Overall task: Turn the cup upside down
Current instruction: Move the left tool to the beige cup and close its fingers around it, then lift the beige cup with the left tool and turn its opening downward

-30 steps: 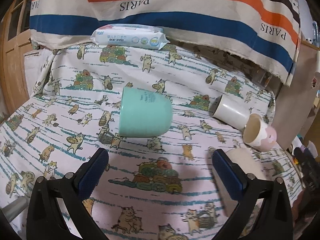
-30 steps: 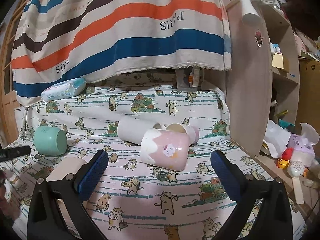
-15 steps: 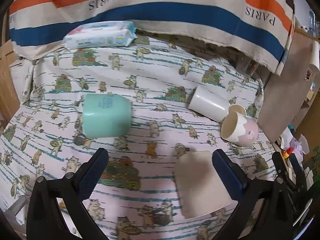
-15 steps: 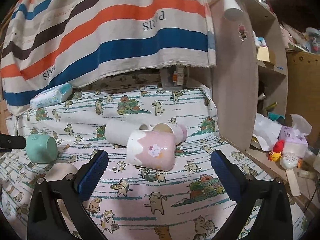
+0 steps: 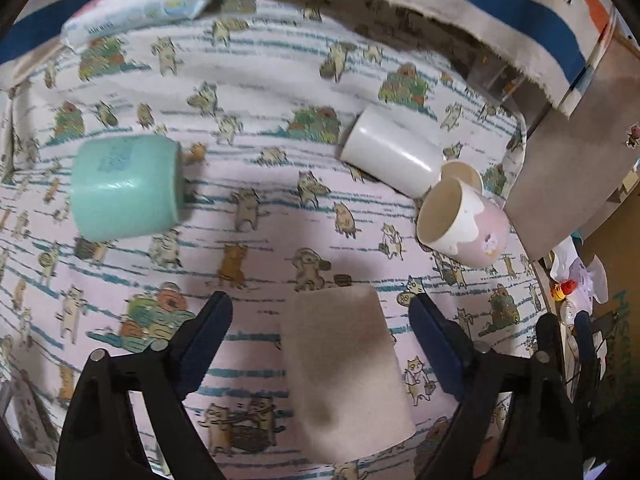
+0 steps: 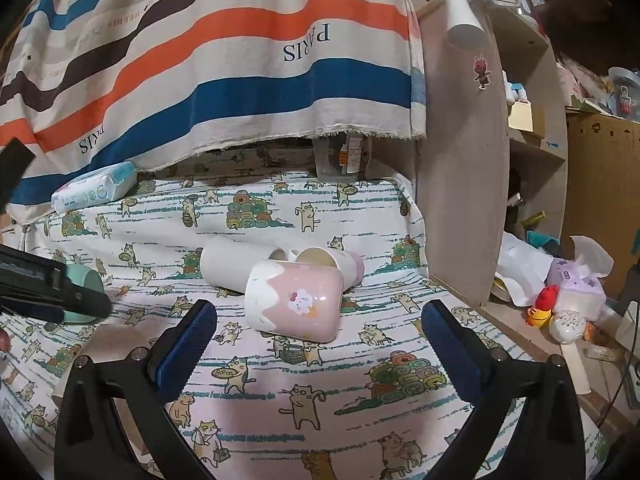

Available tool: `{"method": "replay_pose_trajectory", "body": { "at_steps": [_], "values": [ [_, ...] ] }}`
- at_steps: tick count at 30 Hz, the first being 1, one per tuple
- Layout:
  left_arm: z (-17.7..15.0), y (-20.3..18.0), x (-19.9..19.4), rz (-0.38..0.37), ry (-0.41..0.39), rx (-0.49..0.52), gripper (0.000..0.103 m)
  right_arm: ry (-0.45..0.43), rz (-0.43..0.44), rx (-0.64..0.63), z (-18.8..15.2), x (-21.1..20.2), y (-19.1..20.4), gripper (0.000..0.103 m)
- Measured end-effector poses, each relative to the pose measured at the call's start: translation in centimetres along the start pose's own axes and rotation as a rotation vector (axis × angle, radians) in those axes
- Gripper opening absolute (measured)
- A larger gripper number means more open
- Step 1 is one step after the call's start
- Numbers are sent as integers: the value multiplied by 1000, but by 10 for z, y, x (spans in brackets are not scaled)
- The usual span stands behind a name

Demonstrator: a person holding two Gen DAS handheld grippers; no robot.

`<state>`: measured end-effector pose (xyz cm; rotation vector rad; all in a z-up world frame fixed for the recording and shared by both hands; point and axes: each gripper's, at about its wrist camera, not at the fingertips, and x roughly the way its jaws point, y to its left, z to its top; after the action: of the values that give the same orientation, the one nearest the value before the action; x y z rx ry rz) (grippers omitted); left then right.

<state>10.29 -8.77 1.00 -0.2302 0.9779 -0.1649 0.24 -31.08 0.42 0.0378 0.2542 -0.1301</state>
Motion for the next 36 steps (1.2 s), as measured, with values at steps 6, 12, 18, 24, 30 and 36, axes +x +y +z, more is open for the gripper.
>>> {"method": "replay_pose_trajectory", "body": {
  "at_steps": [6,12,18,24,30,36],
  "values": [
    [7,-10,17,2,38,-8,87,0,-1,1,0,1,-1,103],
    [7,-17,41,42,92,14,83,3,-6,19,0,0,-4,103],
    [8,-13,50,72,102,3,67,6,-8,28,0,0,-6,103],
    [8,-14,51,74,99,19,67,7,-7,28,-1,1,-5,103],
    [7,-19,49,77,92,43,66,7,-7,29,-1,1,-5,103],
    [-1,-23,21,74,-6,90,66,7,-7,29,-1,1,-5,103]
  ]
}}
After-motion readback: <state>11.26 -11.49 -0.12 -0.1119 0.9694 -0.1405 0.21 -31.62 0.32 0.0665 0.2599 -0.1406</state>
